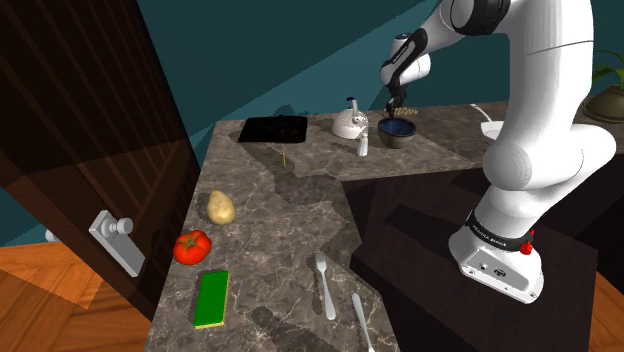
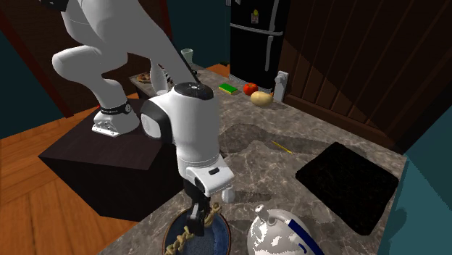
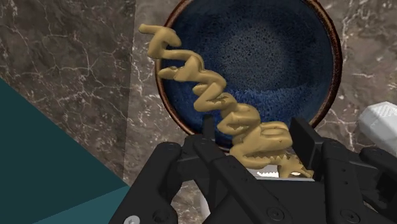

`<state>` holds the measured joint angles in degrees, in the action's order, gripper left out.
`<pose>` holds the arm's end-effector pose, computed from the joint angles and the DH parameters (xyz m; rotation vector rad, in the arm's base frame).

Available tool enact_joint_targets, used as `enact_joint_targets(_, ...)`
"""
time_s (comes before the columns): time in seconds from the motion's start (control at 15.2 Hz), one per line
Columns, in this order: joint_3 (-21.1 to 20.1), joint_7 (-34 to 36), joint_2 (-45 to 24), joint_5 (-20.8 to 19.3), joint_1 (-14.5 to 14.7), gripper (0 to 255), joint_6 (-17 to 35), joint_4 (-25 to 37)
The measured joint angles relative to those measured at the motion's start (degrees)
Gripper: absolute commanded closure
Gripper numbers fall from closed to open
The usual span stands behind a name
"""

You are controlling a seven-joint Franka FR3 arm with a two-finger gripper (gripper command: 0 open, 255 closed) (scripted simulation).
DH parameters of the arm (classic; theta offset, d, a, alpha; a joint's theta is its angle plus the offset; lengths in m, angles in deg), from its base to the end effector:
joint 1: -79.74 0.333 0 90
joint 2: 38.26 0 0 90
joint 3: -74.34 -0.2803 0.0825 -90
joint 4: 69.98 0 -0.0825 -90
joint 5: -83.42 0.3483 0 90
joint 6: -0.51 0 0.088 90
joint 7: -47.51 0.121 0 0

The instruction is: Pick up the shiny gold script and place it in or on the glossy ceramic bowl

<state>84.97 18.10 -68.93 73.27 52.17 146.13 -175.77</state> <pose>0.4922 -0.3779 0.2359 2.8814 0.0263 0.0321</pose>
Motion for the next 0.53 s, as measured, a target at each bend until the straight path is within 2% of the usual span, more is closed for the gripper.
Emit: enact_joint_targets(0.53, -0.05, 0.83, -4.39, -0.02, -0.13, 255, 4.09, 0.21)
